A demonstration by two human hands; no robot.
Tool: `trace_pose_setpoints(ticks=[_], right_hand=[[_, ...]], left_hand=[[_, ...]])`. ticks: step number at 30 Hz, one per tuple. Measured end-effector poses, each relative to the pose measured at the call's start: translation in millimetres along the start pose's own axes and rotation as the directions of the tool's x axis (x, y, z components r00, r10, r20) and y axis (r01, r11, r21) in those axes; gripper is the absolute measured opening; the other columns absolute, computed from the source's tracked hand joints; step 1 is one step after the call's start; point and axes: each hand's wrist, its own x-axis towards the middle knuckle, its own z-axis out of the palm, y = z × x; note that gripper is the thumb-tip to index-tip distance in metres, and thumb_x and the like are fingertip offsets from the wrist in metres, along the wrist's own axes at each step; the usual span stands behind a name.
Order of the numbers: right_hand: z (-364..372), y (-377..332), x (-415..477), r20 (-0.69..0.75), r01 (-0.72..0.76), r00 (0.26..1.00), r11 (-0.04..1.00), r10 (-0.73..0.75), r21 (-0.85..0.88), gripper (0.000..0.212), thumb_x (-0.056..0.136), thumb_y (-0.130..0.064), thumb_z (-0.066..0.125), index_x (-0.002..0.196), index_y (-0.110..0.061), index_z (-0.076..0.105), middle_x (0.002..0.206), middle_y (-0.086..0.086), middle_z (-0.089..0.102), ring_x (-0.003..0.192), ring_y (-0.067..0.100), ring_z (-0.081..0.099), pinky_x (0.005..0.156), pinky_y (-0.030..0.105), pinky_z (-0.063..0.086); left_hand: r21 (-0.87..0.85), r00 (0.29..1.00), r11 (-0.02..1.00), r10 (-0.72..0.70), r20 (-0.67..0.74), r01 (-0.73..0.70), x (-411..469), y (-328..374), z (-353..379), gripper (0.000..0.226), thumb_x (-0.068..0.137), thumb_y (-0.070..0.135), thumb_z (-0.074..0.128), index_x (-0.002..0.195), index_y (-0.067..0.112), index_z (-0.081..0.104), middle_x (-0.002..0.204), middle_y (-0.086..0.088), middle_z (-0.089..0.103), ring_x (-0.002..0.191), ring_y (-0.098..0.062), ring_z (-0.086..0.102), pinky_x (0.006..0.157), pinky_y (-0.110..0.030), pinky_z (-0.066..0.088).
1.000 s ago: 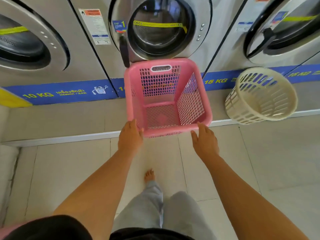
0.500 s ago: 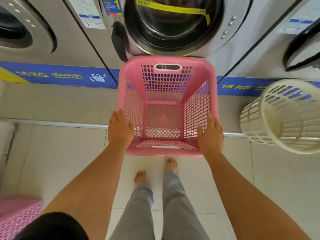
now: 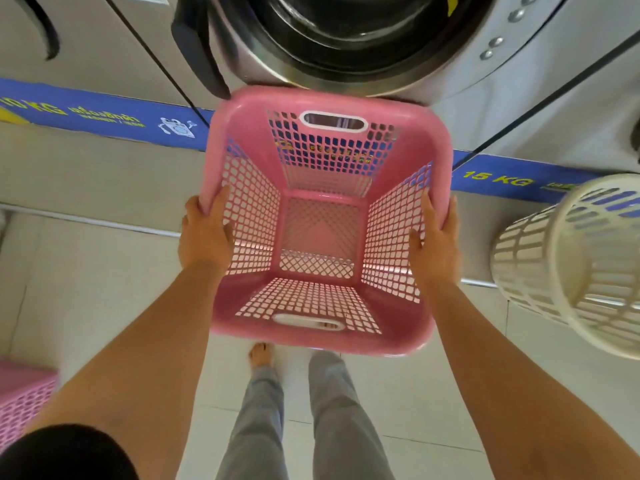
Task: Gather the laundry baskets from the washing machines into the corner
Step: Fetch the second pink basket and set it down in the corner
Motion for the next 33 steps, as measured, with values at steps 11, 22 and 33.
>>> trace_pose_setpoints(ticks=[11, 22, 33], right_hand=[[-16, -7, -37, 0.03, -0.004, 1.0, 1.0, 0.005, -0.02, 0.061, 0.09, -0.007, 0.048, 0.143, -0.035, 0.039, 0.16, 0.0, 0.015, 0.104, 0.041, 0.06, 0.077, 0.044, 0.052], [-22, -94, -116, 0.178, 0.162, 0.972, 0.986, -0.153, -0.036, 0.056, 0.094, -0.013, 0.046, 0.143, -0.037, 0.037, 0.161, -0.002, 0.013, 0.104, 0.042, 0.061, 0.08, 0.045, 0.052], [17, -257, -251, 0.121, 0.568, 0.805, 0.813, -0.581, 0.129, 0.059, 0.089, -0.004, 0.048, 0.14, -0.033, 0.044, 0.16, 0.002, 0.017, 0.107, 0.04, 0.06, 0.085, 0.048, 0.053]], left_hand=[[0.001, 0.996, 0.997, -0.082, -0.02, 0.082, -46, -14, -17, 0.064, 0.088, 0.011, 0.058, 0.142, 0.04, 0.038, 0.122, -0.018, 0.041, 0.09, -0.041, 0.056, 0.073, -0.053, 0.054], [-0.08, 0.935, 0.946, -0.323, -0.147, 0.315, -153, -113, -81, 0.06, 0.087, 0.007, 0.056, 0.138, 0.036, 0.044, 0.117, -0.017, 0.044, 0.085, -0.037, 0.057, 0.061, -0.047, 0.054], [-0.331, 0.668, 0.785, -0.619, -0.413, 0.523, -305, -281, -159, 0.063, 0.084, -0.002, 0.052, 0.134, 0.035, 0.049, 0.111, -0.02, 0.046, 0.08, -0.038, 0.054, 0.057, -0.044, 0.05]])
